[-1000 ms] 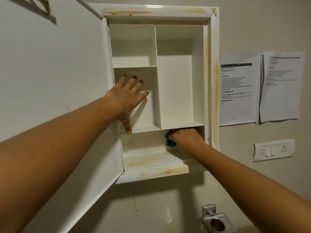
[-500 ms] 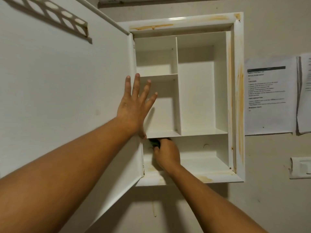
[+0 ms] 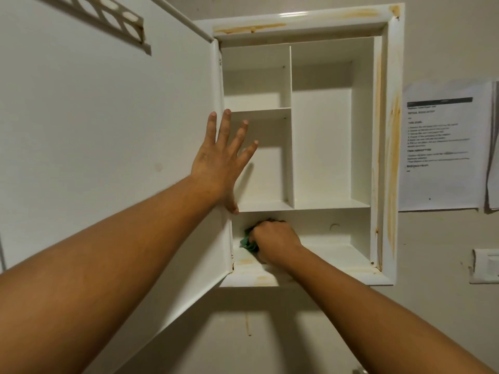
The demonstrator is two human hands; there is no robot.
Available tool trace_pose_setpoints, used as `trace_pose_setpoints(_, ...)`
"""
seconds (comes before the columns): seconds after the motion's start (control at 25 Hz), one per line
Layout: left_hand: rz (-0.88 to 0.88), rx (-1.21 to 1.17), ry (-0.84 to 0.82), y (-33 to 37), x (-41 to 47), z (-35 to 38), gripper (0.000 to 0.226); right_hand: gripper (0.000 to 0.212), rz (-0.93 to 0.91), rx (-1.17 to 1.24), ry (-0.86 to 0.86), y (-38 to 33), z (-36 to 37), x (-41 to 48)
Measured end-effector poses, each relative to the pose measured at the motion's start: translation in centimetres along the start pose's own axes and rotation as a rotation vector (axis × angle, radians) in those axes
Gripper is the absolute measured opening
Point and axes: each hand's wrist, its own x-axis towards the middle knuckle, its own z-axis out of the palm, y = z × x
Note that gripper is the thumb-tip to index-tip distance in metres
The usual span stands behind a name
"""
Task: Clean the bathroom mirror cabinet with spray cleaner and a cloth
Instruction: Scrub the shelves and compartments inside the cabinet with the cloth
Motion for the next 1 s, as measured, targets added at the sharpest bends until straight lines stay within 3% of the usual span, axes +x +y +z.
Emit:
trace_pose_setpoints(0.08, -0.004, 0.0, 0.003, 0.0, 0.0, 0.0, 0.157, 0.021, 0.121, 0.085, 0.026, 1.0, 0.0, -0.7)
trace_pose_setpoints(0.16, -0.003, 0.002, 0.018, 0.0, 0.2, 0.2, 0.158, 0.03, 0.222, 0.335, 0.148, 0.4, 0.6, -0.8)
trace_pose_setpoints(0.24, 0.005, -0.003, 0.024, 0.0, 0.1, 0.2, 0.16, 0.037, 0.234, 0.484, 0.201, -0.9, 1.2, 0.1)
trace_pose_setpoints(0.4, 0.004, 0.005, 0.025, -0.1, 0.2, 0.4, 0.162, 0.042, -0.004, 0.208, 0.085, -1.3, 1.0, 1.5)
trace_pose_setpoints(0.52, 0.014, -0.01, 0.028, -0.2, -0.1, 0.1, 0.16, 0.028, -0.096, -0.038, 0.004, 0.4, -0.2, 0.8)
trace_pose_setpoints(0.72, 0.018, -0.014, 0.028, -0.4, -0.2, 0.2, 0.159, 0.027, 0.038, -0.104, -0.056, 6.3, -1.2, -2.8)
trace_pose_setpoints(0.8, 0.024, -0.015, 0.032, -0.3, 0.0, 0.1, 0.159, 0.038, 0.233, 0.084, 0.009, 8.3, -1.1, -4.0)
trace_pose_setpoints(0.88, 0.022, -0.01, 0.033, -0.3, 0.0, 0.2, 0.16, 0.043, 0.416, 0.456, 0.177, 7.6, -0.5, -3.8)
trace_pose_setpoints(1.0, 0.023, -0.003, 0.026, -0.3, -0.1, 0.3, 0.16, 0.042, 0.375, 0.679, 0.265, 1.7, 0.4, -1.0)
